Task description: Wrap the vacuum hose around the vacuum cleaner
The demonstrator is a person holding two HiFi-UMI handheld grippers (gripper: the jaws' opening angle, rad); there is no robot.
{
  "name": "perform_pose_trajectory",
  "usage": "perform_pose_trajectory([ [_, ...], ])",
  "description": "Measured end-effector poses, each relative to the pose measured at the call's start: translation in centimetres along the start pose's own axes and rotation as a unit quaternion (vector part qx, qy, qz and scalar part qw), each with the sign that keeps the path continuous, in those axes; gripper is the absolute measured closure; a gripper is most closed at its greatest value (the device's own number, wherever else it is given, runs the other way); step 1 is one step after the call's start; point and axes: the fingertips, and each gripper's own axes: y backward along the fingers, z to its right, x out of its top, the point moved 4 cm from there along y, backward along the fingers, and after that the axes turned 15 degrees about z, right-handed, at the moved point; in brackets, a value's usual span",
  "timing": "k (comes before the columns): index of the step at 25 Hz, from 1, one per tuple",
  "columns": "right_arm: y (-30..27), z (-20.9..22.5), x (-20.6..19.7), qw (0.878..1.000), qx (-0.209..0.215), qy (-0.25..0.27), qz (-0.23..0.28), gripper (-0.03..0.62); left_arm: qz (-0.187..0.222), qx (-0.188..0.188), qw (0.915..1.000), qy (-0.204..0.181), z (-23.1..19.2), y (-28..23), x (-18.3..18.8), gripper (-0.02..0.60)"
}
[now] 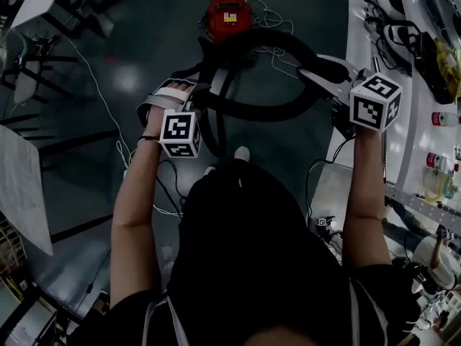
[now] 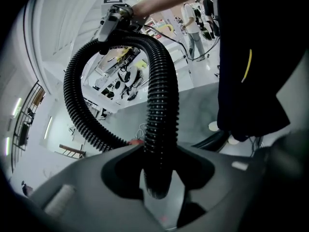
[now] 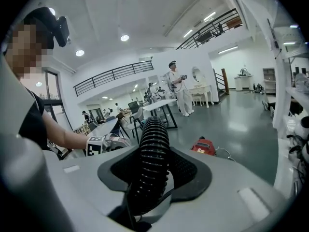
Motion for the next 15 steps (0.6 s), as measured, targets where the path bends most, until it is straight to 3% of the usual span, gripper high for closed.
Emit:
perform_pose_trajectory([
  [6, -1.0, 1.7, -0.3, 0.998, 0.019, -0.052, 0.022, 0.411, 0.015, -0.005, 0.9994, 0.030, 1.1, -1.9, -0.1, 0.402],
  [15, -2.7, 1.4, -0.7, 0.988, -0.049, -0.143, 0.021, 0.418, 0.082, -0.020, 0.9940, 0.069, 3.4, -3.6, -1.5, 0.402],
])
